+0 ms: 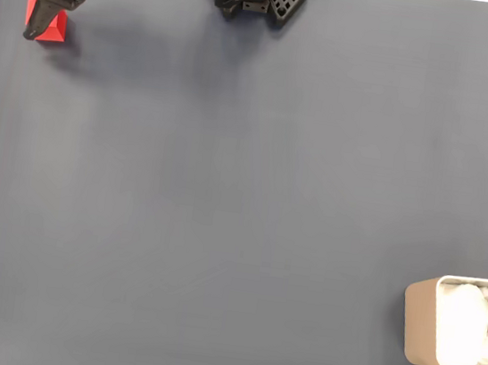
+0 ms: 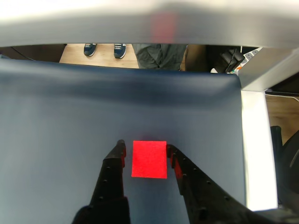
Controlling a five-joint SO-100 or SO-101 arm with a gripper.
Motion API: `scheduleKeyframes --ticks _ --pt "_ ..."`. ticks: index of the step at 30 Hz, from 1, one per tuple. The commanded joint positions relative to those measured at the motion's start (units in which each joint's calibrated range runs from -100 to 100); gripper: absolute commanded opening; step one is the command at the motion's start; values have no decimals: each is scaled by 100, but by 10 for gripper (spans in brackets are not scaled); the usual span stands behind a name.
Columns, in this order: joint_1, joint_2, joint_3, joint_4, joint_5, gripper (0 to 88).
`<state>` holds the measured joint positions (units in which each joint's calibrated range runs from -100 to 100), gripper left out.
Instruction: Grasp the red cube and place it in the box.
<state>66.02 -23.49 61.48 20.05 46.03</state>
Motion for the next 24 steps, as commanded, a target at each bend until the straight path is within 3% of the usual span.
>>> scheduleKeyframes --ticks 1,24 --pt "-11 -25 -90 -161 49 240" --pt "45 165 366 -513 122 273"
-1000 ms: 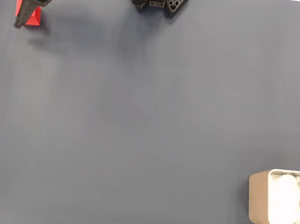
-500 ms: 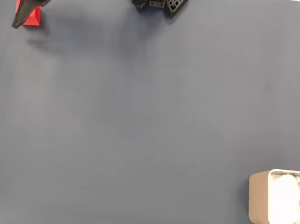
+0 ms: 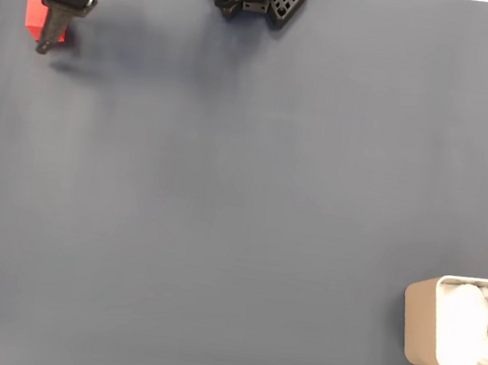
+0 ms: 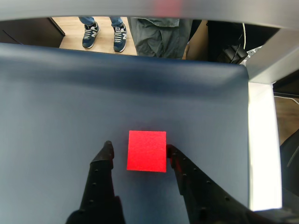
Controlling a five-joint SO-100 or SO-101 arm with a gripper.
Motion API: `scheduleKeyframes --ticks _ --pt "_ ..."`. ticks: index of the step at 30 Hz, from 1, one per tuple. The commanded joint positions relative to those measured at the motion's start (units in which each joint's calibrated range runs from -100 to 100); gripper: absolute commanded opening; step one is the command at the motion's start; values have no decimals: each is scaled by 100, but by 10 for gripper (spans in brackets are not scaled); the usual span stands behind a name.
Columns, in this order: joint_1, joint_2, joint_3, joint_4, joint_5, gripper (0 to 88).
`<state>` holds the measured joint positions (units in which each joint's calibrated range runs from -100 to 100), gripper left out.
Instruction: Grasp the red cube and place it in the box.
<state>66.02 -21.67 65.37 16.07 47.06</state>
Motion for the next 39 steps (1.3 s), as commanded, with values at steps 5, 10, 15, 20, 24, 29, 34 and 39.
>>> scheduleKeyframes --ticks 5,10,15,20,24,29,34,39 --pt "60 9 -22 -156 -20 292" --pt "60 61 -22 -222 -34 298" --pt "60 104 14 -386 -5 278" --pt "60 122 5 -386 59 189" --pt "52 130 -32 -377 112 127" --pt "31 130 -41 -361 166 79" --pt "17 122 -50 -337 215 35" --pt "-11 87 -50 -312 234 12"
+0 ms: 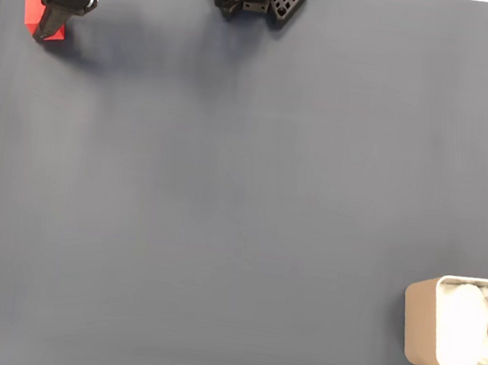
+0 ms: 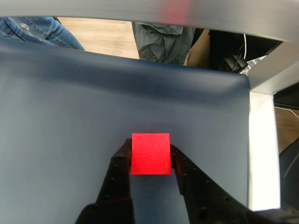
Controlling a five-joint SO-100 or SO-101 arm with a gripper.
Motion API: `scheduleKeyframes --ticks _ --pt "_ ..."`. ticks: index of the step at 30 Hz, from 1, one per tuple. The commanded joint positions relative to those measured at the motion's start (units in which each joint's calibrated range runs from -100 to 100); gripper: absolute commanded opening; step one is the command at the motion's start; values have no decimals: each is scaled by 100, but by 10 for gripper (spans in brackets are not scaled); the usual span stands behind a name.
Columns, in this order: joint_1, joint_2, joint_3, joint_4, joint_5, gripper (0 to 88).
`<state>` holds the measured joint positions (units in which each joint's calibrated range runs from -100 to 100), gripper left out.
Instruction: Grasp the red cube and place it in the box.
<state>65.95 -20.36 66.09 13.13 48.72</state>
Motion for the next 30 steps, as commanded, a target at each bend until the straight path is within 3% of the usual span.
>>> scheduleKeyframes --ticks 1,9,20,30 --pt "-11 -61 -140 32 68 8" --pt "-167 -277 -688 818 -5 0" --pt "-913 -399 -3088 2745 -288 0" --pt "-1964 -156 -4456 3023 -239 0"
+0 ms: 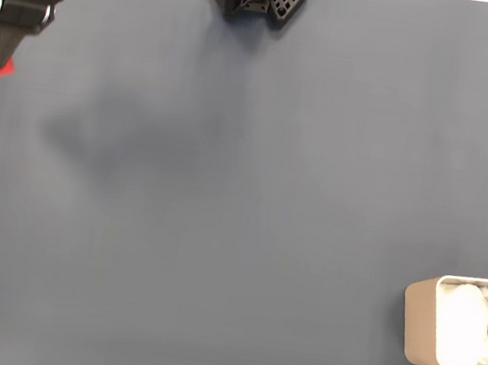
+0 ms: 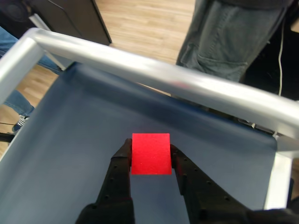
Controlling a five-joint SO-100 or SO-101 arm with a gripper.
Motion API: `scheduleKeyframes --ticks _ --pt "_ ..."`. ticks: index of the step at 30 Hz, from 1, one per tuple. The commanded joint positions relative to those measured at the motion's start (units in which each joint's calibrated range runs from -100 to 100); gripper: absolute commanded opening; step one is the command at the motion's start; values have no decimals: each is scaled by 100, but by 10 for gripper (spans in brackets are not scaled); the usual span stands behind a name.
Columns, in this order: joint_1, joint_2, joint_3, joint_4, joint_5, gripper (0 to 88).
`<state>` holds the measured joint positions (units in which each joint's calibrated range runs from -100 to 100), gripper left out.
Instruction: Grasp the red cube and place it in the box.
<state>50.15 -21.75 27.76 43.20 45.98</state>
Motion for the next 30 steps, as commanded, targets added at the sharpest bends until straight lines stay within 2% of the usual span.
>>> scheduleKeyframes --ticks 1,30 --pt "-519 9 -695 16 59 0" --pt "-4503 -138 -1508 -58 283 0"
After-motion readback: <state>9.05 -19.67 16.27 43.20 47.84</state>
